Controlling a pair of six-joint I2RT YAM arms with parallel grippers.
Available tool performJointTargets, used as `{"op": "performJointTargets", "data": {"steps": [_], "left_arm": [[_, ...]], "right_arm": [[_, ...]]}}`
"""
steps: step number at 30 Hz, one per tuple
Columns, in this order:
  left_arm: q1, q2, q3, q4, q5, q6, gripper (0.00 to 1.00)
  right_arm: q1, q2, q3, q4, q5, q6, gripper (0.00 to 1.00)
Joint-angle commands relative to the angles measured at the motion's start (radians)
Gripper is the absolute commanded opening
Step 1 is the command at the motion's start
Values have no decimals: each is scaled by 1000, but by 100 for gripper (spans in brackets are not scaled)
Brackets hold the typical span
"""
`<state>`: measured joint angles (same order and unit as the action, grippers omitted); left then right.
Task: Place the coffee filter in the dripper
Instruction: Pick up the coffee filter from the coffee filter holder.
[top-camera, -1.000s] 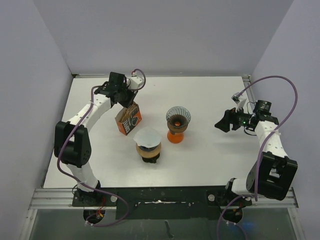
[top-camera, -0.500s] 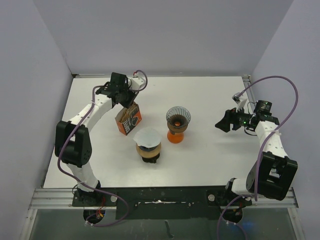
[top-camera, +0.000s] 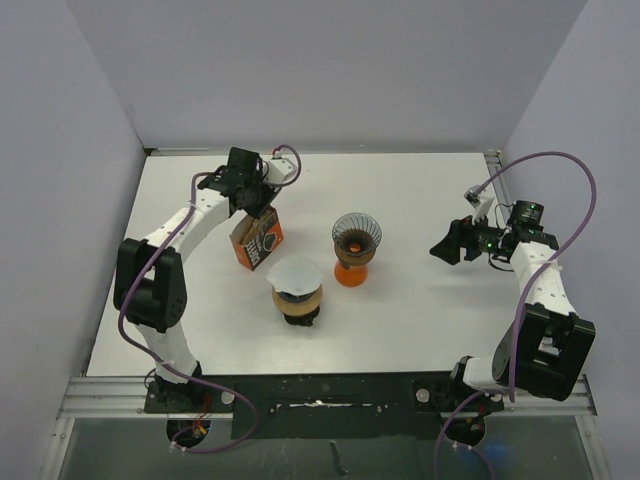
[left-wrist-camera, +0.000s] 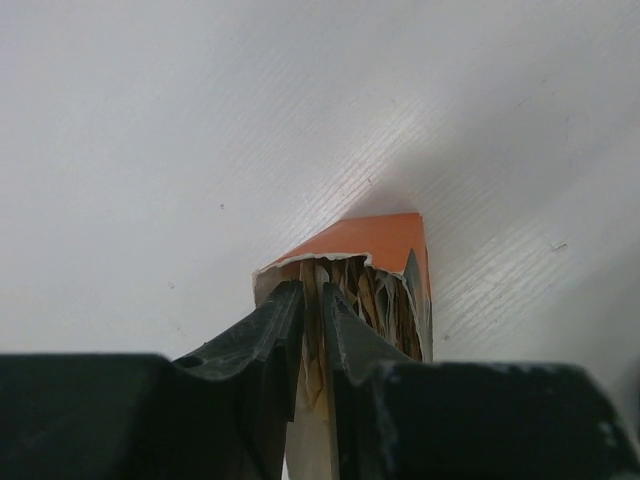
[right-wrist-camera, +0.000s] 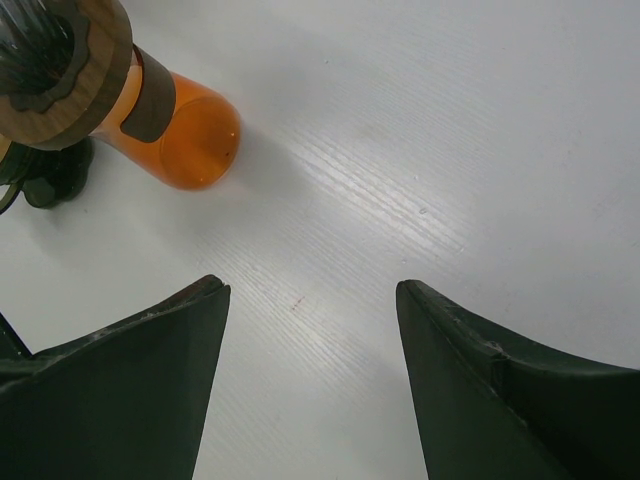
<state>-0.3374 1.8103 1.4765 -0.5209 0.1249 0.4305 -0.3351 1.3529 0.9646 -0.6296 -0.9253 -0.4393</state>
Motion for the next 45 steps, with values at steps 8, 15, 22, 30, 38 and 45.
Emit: {"op": "performJointTargets", "data": {"steps": [8,15,22,30,38,45], "left_arm": [[-3,-12,52,23,-10,3,0],[-3,-53,74,-2,-10,7,0],[-2,-92,89,-35,-5,10,0],[-3,-132,93,-63,18,-4,0],[-3,-162,80,-73,34,-4,0],[-3,-162,50,-69,65,-9,0]], "right_arm": [[-16,-22,-4,21,-42,-19,69],[-18,-25,-4,22,-47,-19,69],[-17,-23,-5,21,-56,-17,69],[-18,-40,-6,22,-63,-19,69],[-20,-47,-7,23,-58,-21,69],[-23,-44,-7,24,-59,-21,69]]}}
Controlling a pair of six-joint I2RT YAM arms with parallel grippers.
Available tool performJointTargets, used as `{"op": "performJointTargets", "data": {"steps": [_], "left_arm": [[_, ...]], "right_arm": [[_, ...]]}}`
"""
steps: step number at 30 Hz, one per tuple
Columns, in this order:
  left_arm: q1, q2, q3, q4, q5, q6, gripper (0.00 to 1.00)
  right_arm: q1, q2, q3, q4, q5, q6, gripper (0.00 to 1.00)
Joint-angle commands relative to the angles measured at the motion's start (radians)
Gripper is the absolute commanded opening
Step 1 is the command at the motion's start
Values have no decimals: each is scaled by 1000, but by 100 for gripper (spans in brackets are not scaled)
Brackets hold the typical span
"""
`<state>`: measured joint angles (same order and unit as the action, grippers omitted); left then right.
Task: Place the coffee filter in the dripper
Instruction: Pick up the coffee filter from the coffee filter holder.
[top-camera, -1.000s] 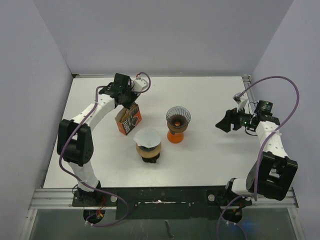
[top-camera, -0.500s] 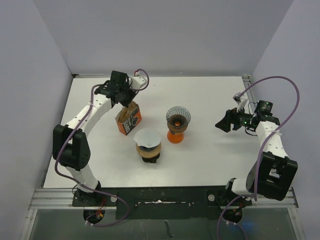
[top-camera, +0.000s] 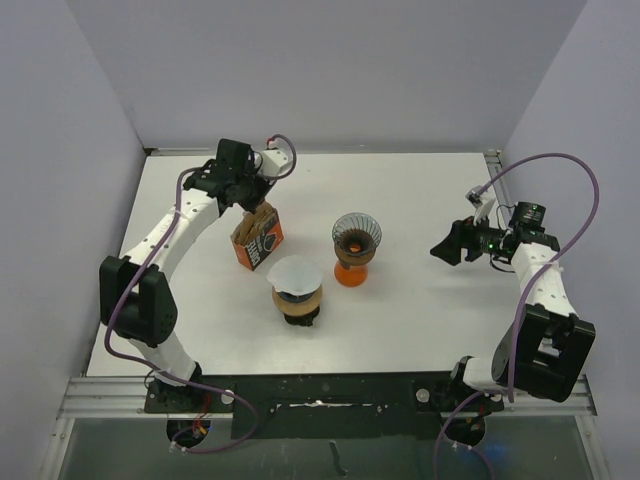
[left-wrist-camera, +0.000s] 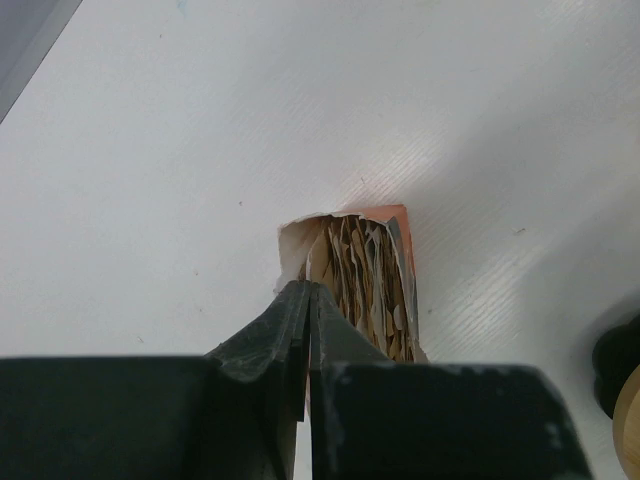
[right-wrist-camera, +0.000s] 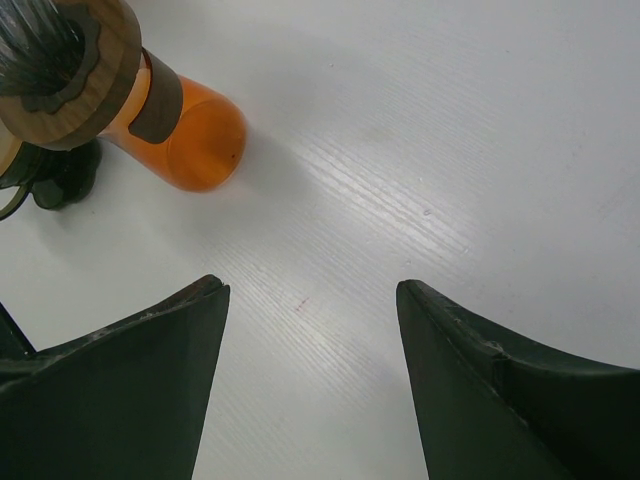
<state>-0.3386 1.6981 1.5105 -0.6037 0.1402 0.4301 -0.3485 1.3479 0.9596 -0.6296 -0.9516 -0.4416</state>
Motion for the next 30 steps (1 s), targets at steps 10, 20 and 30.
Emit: {"op": "performJointTargets", "data": {"steps": [10,20,30], "left_arm": [[7,-26,60,-48,200,-64,21],[61,-44,65,-25,173,-84,30],[63,11,71,-23,118,-35,29]], "right_arm": [[-9,-34,-5,24,-31,-18,69],[-9,-23,-5,24,-27,-19,69],[-10,-23,-6,26,-25,-18,69]]}}
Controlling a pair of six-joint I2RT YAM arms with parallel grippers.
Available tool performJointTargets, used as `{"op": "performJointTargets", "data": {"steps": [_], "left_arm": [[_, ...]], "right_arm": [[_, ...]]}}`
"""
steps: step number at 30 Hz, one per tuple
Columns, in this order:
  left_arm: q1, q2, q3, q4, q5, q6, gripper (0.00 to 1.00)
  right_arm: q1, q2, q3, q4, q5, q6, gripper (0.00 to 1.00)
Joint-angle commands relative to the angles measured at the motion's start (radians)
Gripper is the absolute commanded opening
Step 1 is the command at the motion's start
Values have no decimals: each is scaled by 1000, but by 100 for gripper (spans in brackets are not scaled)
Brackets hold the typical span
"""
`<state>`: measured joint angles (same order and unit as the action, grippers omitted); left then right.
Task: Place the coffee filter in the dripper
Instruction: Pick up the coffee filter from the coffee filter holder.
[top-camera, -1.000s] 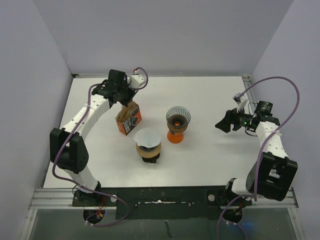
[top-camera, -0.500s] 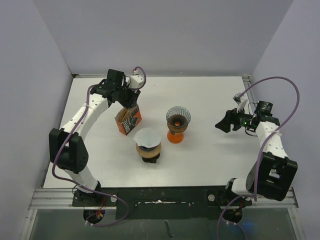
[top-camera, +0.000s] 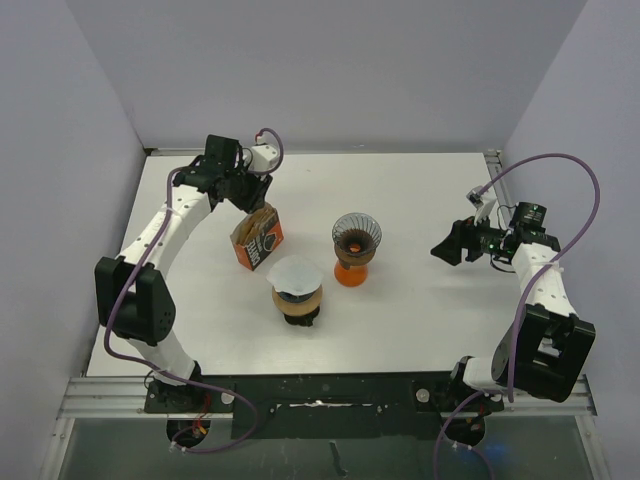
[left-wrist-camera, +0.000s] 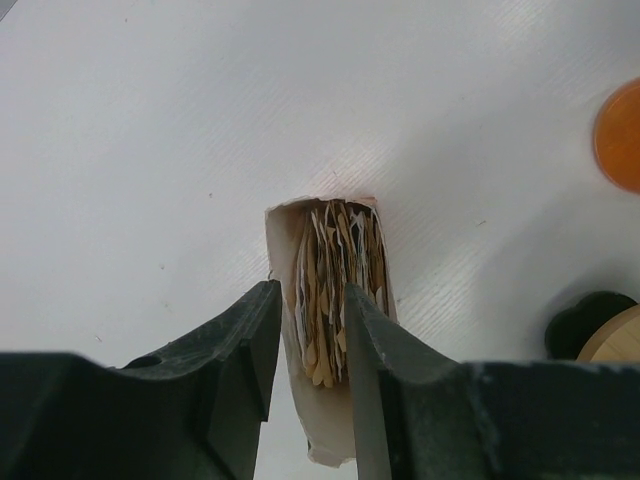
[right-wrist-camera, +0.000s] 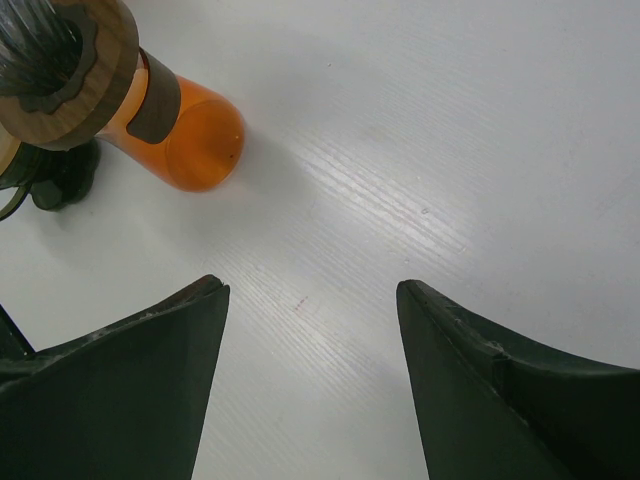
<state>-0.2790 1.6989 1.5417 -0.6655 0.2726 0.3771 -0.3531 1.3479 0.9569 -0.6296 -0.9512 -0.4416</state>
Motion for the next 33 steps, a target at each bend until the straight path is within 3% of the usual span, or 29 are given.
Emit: {"op": "performJointTargets", "data": {"steps": [1,33], "left_arm": [[4,17,45,35,-19,18,29],[29,71,87,-72,-17,16,14]], "right_arm": [[-6,-24,-4,25,-26,-19,69],[-5,-24,-4,22,-31,-20,69]]}}
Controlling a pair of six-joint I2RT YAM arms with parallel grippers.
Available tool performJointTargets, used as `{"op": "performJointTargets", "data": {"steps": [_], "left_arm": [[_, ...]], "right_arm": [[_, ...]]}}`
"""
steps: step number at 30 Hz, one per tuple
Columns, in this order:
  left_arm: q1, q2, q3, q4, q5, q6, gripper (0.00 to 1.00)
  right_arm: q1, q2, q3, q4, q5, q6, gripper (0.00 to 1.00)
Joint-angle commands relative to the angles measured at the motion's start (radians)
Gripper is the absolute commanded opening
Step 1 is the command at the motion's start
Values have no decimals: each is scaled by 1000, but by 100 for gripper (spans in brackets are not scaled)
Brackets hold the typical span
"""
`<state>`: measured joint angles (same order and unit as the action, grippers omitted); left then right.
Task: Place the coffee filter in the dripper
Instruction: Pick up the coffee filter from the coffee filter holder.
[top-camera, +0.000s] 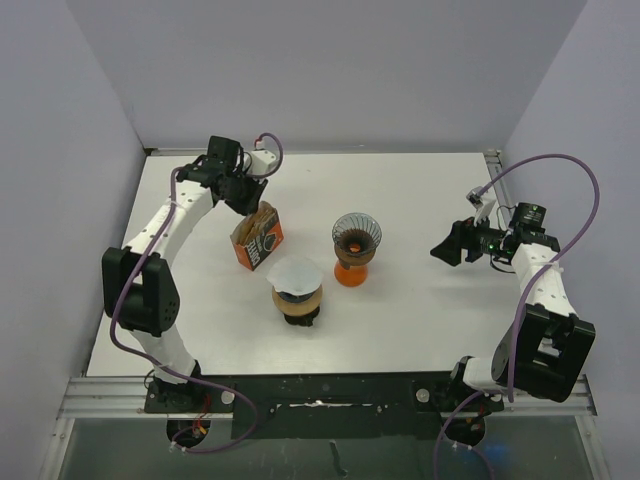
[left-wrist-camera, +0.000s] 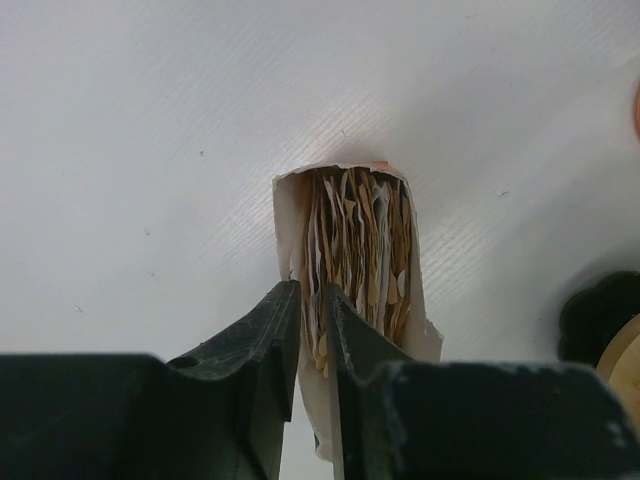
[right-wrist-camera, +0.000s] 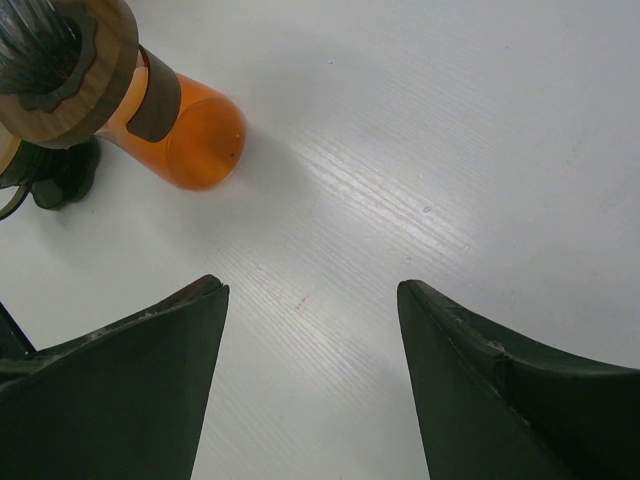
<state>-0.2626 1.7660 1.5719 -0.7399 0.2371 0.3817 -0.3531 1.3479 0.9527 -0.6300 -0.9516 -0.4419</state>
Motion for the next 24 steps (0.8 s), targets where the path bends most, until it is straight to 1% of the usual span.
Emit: {"op": "performJointTargets", "data": {"steps": [1,8,14,24], "left_arm": [[14,5,56,1,19,11,14],[23,6,58,1,31,4,13],[28,13,58,1,52,3,9],[28,32,70,5,53,4,8]], "right_arm": [[-5,-24,0,23,-30,-20,69],[-4,-24,0,23,-30,-21,70],[-4,-24,0,23,-30,-21,70],[-6,-24,0,23,-30,-20,70]]}}
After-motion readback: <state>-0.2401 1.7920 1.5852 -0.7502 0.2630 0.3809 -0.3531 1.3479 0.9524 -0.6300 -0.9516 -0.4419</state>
